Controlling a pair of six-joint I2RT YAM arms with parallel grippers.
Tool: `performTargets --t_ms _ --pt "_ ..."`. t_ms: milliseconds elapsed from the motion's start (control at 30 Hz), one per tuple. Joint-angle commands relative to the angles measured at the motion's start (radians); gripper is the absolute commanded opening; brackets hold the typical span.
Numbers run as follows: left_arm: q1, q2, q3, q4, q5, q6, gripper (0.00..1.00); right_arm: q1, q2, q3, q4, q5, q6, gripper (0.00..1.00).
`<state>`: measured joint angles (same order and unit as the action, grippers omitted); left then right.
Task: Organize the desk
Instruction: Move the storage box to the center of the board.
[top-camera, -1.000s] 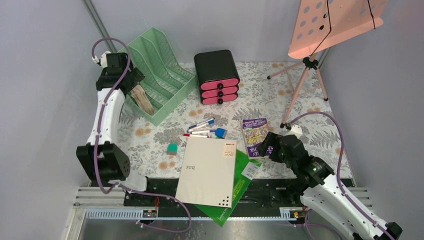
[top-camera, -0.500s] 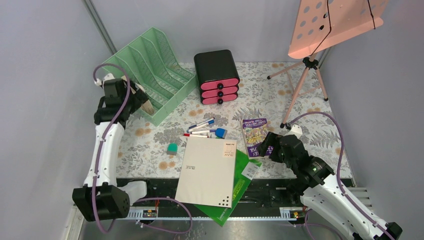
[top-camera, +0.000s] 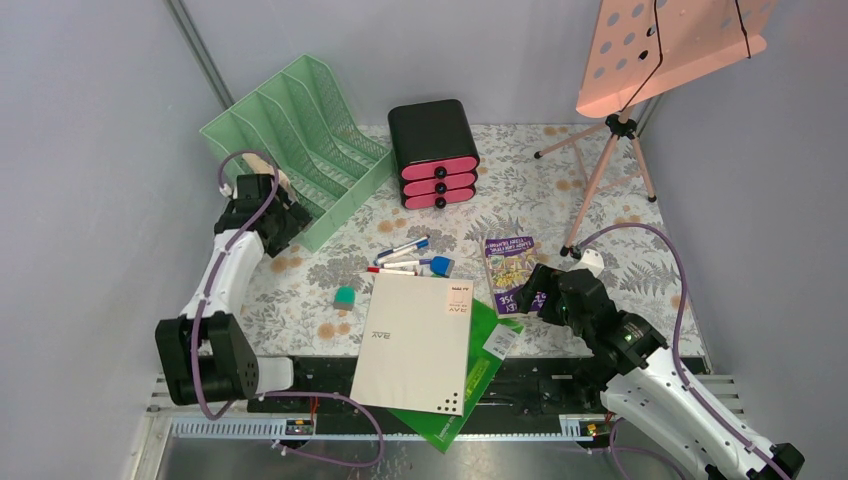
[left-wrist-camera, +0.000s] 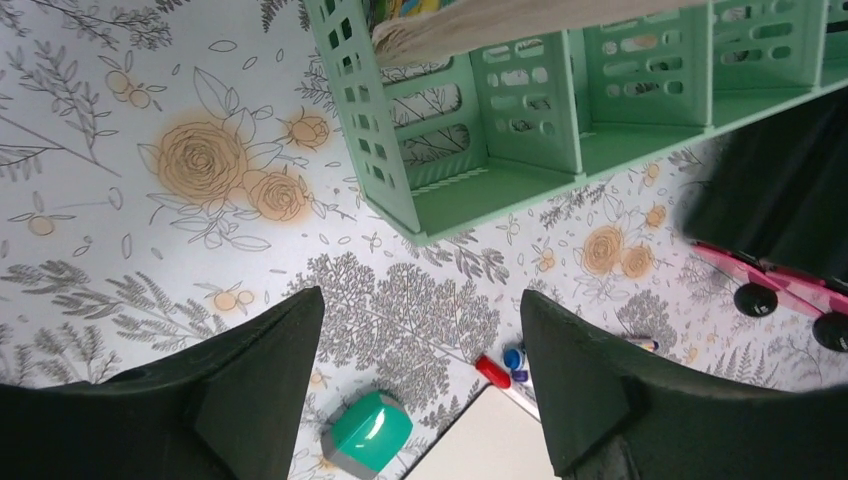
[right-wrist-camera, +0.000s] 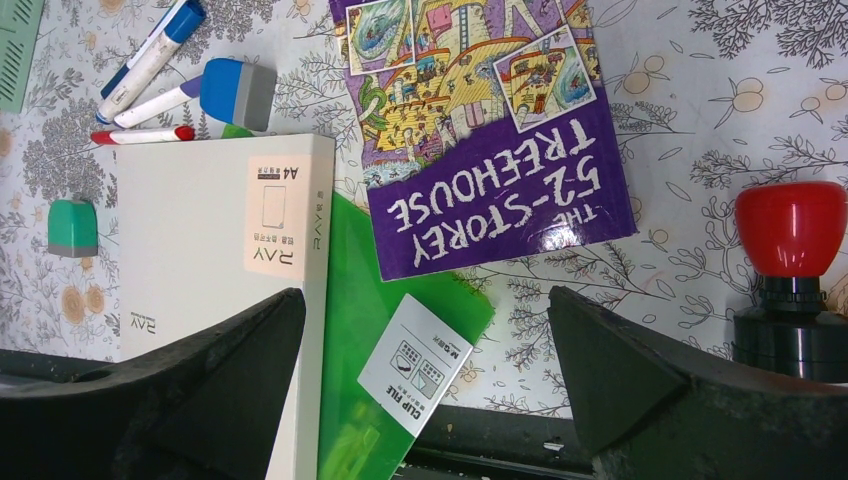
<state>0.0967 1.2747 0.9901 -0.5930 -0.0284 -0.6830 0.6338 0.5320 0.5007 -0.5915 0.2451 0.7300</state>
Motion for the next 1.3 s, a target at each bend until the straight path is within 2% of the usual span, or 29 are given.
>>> performTargets --t_ms 0,267,567,667,733,900,967,1200,1267 --pt "0.006 0.057 0.014 0.107 -0.004 -0.042 0.72 -0.002 -0.006 0.011 0.02 0.01 0.005 0.99" --pt "0.047 0.178 0.088 0.115 -0.035 -0.031 0.67 -0.003 -0.008 0.013 0.021 0.011 0.0 0.99" --pt "0.07 0.281 0.088 0.134 0.014 0.024 0.47 -0.002 0.011 0.014 0.027 0.008 0.003 0.99" --pt "0.07 0.321 0.102 0.133 0.106 0.094 0.33 -0.003 0.017 0.02 0.026 0.005 -0.006 0.99" --pt "0.07 0.342 0.11 0.125 0.128 0.116 0.29 -0.003 0.022 0.021 0.027 0.004 -0.006 0.99" --pt "0.078 0.36 0.13 0.086 0.114 0.14 0.05 -0.002 0.029 0.023 0.026 0.005 -0.005 0.99" --pt "0.086 0.358 0.136 0.066 0.09 0.145 0.0 -0.002 0.029 0.024 0.026 0.007 -0.001 0.99" --pt "0.114 0.352 0.177 -0.034 0.033 0.242 0.0 -0.002 0.036 0.026 0.027 0.009 -0.002 0.99" --pt "0.115 0.349 0.178 -0.058 -0.023 0.277 0.0 -0.002 0.04 0.027 0.027 0.005 -0.003 0.99"
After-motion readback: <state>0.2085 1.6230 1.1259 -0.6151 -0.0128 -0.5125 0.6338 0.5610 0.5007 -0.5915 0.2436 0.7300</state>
